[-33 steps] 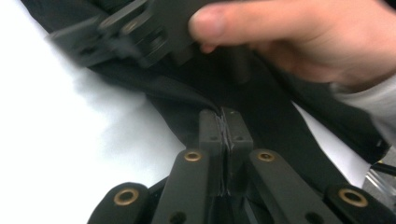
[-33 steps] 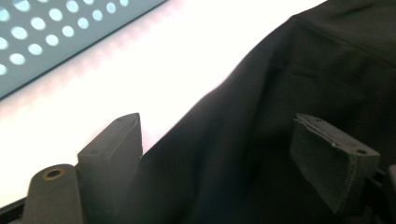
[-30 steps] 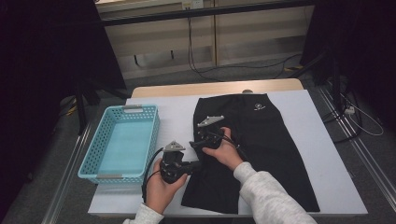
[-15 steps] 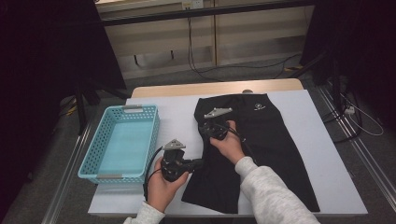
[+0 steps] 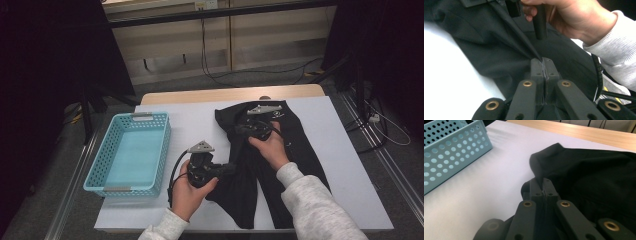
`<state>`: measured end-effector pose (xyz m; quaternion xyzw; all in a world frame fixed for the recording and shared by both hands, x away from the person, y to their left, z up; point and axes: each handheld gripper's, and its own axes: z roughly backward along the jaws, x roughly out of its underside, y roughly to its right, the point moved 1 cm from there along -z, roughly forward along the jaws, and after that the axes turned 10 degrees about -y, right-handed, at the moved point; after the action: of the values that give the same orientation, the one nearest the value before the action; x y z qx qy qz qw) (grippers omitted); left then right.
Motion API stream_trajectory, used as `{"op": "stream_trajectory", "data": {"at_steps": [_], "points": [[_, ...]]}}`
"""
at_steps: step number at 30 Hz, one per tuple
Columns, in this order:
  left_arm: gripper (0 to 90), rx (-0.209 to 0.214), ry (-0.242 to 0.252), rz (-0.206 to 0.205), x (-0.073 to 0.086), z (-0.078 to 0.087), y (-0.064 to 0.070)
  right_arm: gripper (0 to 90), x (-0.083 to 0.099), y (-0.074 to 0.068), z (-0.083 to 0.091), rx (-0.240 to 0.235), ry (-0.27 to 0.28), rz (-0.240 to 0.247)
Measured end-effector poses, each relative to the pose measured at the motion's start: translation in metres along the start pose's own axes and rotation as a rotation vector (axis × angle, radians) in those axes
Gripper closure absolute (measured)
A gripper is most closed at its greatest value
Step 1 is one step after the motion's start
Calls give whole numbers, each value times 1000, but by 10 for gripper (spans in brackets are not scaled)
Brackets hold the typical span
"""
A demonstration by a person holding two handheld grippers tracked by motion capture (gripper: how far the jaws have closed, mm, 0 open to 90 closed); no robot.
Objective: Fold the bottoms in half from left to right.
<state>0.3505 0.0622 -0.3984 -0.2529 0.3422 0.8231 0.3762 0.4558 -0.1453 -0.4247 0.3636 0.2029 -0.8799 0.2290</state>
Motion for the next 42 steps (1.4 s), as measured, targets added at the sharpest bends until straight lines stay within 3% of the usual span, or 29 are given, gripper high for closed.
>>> {"op": "stream_trajectory", "data": {"at_steps": [8,12,13,14,15,16,17,19,20,21,22,23,25,29,35,42], "points": [[888,21,-7,-29,-10,-11,6,898,3,11,12,14,12,-10],[888,69,-2,-41,-22,-22,12,897,6,21,28,36,23,-23],[884,95,-5,-65,-28,-30,19,897,9,33,45,54,29,-39],[873,95,-5,-65,-28,-30,19,897,9,33,45,54,29,-39],[793,105,-3,-90,-33,-39,24,898,15,51,67,56,54,-74],[684,105,-3,-90,-33,-39,24,898,15,51,67,56,54,-74],[602,84,-2,-94,-35,-41,23,898,23,73,89,69,77,-119],[501,40,-6,-100,-33,-40,16,875,34,94,105,114,87,-157],[433,13,0,-102,-32,-38,11,763,41,105,110,131,71,-176],[377,-16,4,-107,-31,-35,6,588,48,112,111,158,39,-192],[339,-16,4,-107,-31,-35,6,588,48,112,111,158,39,-192],[298,-56,-1,-108,-28,-30,-5,534,60,114,109,180,-15,-146],[258,-89,-3,-108,-24,-26,-14,444,67,109,104,198,-25,-120],[201,-122,-21,-102,-17,-20,-28,368,77,94,96,235,-62,-59],[181,-171,-33,-85,-5,-12,-50,363,77,84,92,251,-63,-3],[176,-211,-38,-69,1,-6,-61,391,66,77,73,262,-68,34]]}}
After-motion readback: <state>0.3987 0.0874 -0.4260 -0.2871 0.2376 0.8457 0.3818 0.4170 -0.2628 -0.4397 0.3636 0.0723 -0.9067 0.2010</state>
